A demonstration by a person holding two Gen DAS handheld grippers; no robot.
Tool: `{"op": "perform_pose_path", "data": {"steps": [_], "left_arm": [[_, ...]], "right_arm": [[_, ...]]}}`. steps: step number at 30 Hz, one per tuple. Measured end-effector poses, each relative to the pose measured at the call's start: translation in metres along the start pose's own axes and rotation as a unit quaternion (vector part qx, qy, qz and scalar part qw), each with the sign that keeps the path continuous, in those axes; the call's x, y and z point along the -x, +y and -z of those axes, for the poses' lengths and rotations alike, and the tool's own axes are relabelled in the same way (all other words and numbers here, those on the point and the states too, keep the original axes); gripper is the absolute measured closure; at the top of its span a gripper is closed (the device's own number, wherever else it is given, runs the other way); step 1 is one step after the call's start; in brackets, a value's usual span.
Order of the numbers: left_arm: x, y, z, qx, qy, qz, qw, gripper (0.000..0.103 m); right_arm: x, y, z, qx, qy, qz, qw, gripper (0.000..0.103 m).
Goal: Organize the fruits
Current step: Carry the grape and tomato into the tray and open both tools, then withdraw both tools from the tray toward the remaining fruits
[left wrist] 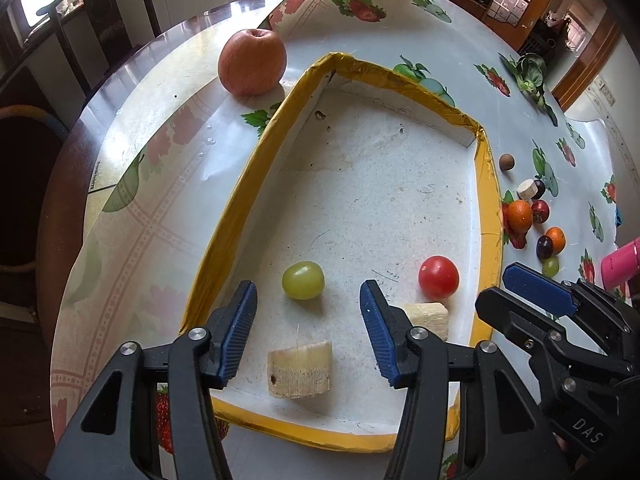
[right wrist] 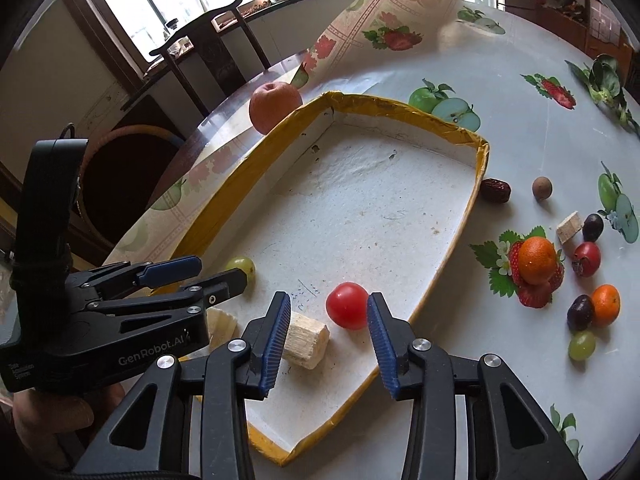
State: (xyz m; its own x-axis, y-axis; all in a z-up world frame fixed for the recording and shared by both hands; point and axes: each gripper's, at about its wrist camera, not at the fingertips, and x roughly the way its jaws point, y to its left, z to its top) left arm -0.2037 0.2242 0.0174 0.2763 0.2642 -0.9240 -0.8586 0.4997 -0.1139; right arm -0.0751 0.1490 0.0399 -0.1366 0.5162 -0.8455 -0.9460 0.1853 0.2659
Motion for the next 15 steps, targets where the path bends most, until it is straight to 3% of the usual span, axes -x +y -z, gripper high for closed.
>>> {"op": "perform_pose_path", "data": {"steps": [15], "left_arm": [[0.025,-0.040,0.009,-0.030,-0.016,0.017,0.9993,0.051]], "right_arm": [[0.064,-0.050,0.043,-0.063,-0.033,0.021,0.997,0.061]]}}
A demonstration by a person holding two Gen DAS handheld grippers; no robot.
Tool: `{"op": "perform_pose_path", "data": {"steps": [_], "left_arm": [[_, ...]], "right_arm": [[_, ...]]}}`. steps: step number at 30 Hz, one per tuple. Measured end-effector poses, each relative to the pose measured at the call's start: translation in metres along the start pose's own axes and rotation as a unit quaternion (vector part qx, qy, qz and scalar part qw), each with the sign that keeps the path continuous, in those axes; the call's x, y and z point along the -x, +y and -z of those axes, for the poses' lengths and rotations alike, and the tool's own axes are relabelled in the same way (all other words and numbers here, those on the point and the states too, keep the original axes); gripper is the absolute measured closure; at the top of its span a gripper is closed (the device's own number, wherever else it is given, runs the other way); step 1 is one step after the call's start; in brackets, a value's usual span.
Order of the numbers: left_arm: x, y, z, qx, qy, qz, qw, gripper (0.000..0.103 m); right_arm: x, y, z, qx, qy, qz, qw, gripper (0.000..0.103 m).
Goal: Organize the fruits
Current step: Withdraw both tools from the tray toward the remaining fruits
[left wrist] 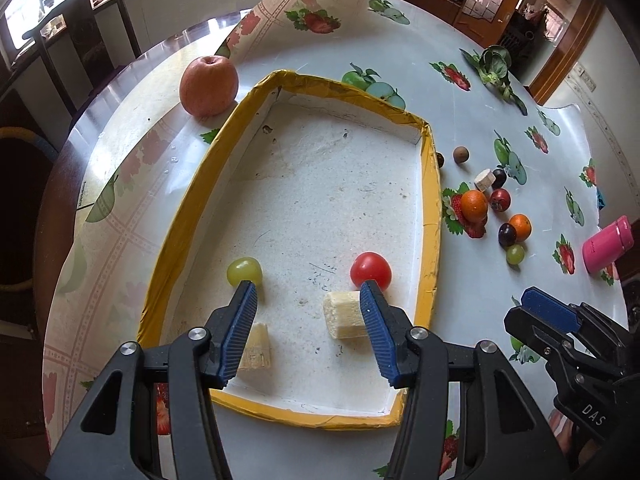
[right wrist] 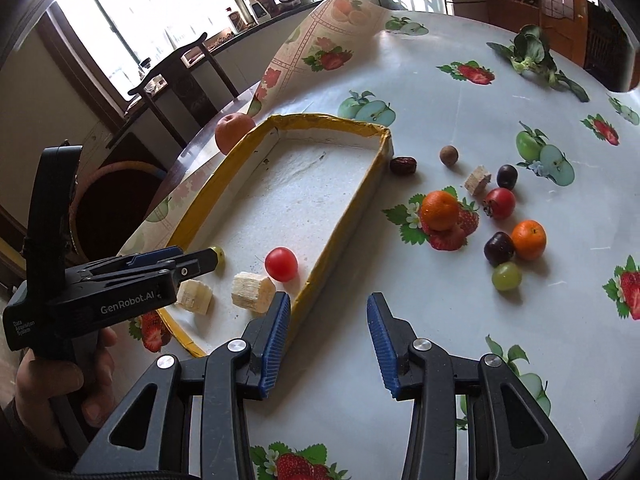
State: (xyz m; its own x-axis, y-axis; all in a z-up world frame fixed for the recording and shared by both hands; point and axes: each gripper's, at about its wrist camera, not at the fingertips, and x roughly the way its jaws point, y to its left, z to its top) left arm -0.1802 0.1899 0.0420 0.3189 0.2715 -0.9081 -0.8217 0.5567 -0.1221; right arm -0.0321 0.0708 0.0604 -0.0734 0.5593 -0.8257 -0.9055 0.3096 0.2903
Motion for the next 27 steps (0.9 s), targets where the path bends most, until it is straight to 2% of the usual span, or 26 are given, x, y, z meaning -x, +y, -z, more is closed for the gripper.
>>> {"op": "perform_pose_path", "data": {"steps": [27], "left_arm": [[-0.003,-0.086,0.007,-0.068,0.015,0.046,0.9965,0.051]], "right_arm": [[0.039,-0.085,0.037,-0.086,-0.019,0.044,0.995,0.060]]}}
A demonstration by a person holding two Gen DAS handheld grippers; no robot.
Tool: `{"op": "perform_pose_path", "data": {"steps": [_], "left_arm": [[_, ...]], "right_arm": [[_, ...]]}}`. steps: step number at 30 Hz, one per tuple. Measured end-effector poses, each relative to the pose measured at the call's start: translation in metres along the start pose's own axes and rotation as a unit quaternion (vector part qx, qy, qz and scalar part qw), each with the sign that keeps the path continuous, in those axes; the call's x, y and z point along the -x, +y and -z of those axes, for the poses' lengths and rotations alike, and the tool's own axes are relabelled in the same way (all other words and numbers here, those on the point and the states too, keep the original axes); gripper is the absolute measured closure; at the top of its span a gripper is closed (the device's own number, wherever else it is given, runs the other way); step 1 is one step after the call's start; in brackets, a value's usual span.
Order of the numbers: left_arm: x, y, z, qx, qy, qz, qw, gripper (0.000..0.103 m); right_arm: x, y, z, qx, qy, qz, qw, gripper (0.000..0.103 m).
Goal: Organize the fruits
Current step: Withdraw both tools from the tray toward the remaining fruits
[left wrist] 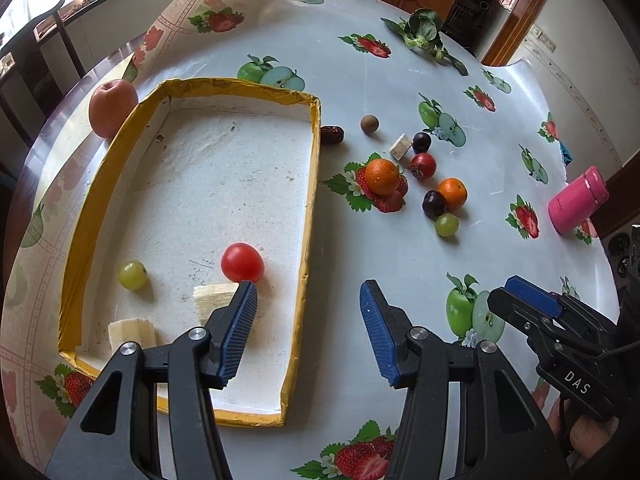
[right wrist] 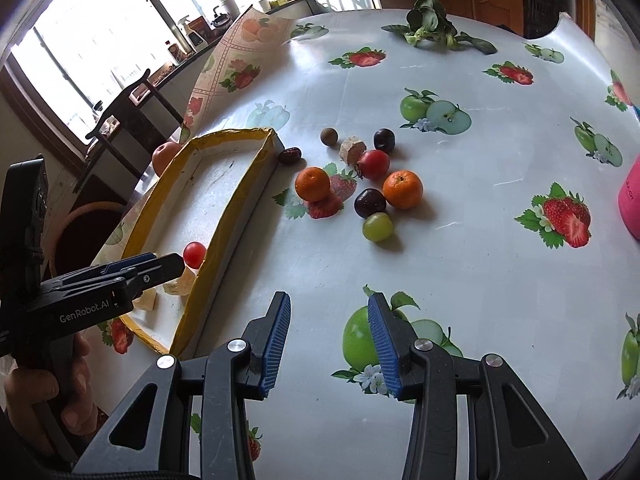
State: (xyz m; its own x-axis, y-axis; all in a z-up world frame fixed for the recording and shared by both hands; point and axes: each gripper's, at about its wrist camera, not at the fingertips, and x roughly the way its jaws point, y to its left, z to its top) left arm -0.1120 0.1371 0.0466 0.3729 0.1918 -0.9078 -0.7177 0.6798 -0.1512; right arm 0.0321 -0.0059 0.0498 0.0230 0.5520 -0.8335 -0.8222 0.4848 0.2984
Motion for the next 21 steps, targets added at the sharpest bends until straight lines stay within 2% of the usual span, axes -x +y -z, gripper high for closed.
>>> {"op": "perform_pose_path", "data": {"steps": [10,21], "left_arm": [[-0.023,-0.037,-0.012,-0.013,0.017,0.050,0.9985,0.051],[-0.073,-0.051,-0.056,0.002,0.037,0.046,0.9983,0.051]], "right_arm": [[-0.007,-0.028,-0.007,-0.022,-0.003,0.021,1.000,0.060],[-0.044,-0.052,-0.058,-0.047,-0.010,0.030,0.998,0.061]]}}
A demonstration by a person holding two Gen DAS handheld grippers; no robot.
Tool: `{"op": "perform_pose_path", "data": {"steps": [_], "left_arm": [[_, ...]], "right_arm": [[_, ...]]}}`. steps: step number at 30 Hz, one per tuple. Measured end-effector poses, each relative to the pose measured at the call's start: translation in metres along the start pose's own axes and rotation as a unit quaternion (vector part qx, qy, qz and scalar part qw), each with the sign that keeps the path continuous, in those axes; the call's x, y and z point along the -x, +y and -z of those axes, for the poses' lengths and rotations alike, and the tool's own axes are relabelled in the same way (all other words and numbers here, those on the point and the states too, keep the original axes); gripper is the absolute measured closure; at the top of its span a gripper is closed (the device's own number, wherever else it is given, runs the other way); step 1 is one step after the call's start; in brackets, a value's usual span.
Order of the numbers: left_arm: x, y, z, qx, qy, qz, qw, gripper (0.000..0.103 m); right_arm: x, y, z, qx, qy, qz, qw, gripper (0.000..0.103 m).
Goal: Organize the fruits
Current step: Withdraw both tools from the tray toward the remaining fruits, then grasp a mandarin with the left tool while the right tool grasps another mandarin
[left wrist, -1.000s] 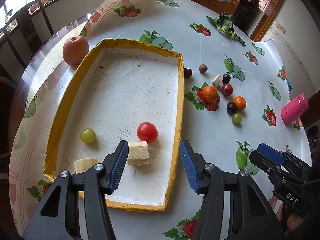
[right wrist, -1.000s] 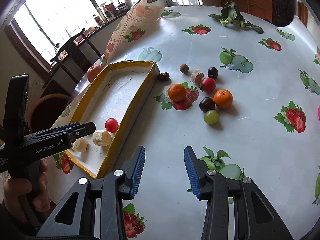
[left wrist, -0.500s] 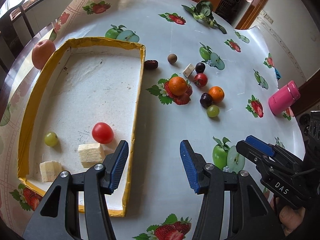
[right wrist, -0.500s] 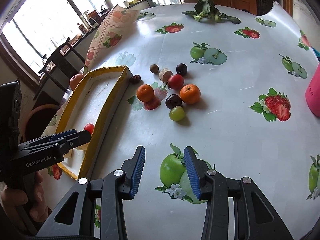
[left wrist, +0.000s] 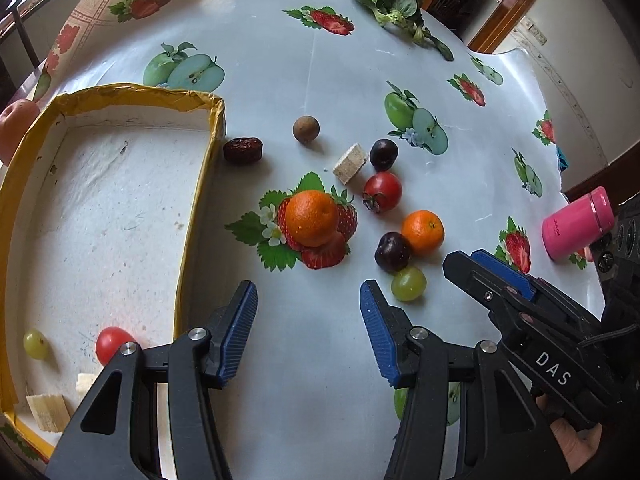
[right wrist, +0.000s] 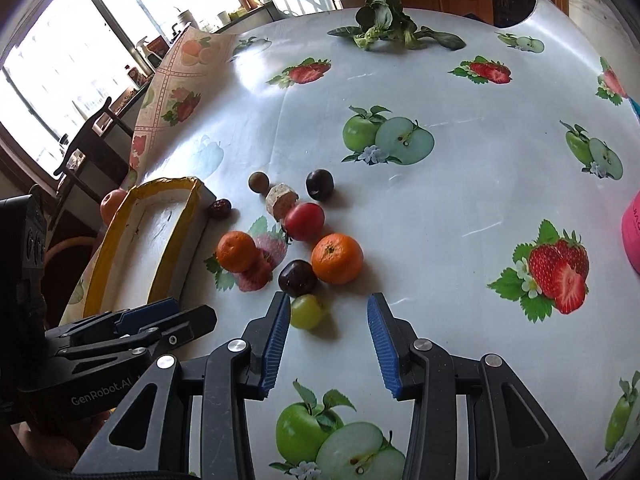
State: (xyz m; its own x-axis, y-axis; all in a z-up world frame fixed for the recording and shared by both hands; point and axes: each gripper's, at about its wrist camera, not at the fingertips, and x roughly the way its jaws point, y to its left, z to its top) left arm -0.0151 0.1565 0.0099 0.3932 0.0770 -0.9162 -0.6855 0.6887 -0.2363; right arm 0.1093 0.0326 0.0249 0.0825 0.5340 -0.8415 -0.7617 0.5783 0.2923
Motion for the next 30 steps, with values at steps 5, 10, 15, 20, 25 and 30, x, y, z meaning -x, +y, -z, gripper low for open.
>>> {"op": "perform_pose_path", "data": {"steps": [5,10,15,20,25,30], "left_arm": [[-0.015,0.004,-0.016,0.010,0.005,0.002,0.9999,0.051],[-0.033,0.004,-0.023,0.011,0.013,-0.006,0.9998,0.051],[-0.039,-0.002,-0.029,-0.008,-0.003,-0.033,0.9994,0.051],[-0.046,-0.012,-0.029,-0.050,-0.007,-0.066,0.9965,0.057],[-0.042,-0.004,-0.031,-0.052,-0.009,-0.059,0.9969,0.071],[-0.032,0.006,-0.027,-0.049,-0.015,-0.064,0.9966,0.071]], "right_arm": [[-0.023,-0.005,-0.018,-0.015,0.008,-0.003,1.000,0.061],[-0.041,-0.009,-0.026,-0.025,0.020,-0.009,0.999,0.061],[-0.054,-0.015,-0.026,-0.033,0.028,-0.023,0.999,0.065],[-0.052,-0.013,-0.024,-0.024,0.022,-0.018,0.999,0.067],[-0.038,-0.013,-0.019,-0.031,0.012,-0.023,0.999,0.067],[-0.021,-0.010,-0.012,-0.034,0.004,-0.025,0.999,0.067]]}}
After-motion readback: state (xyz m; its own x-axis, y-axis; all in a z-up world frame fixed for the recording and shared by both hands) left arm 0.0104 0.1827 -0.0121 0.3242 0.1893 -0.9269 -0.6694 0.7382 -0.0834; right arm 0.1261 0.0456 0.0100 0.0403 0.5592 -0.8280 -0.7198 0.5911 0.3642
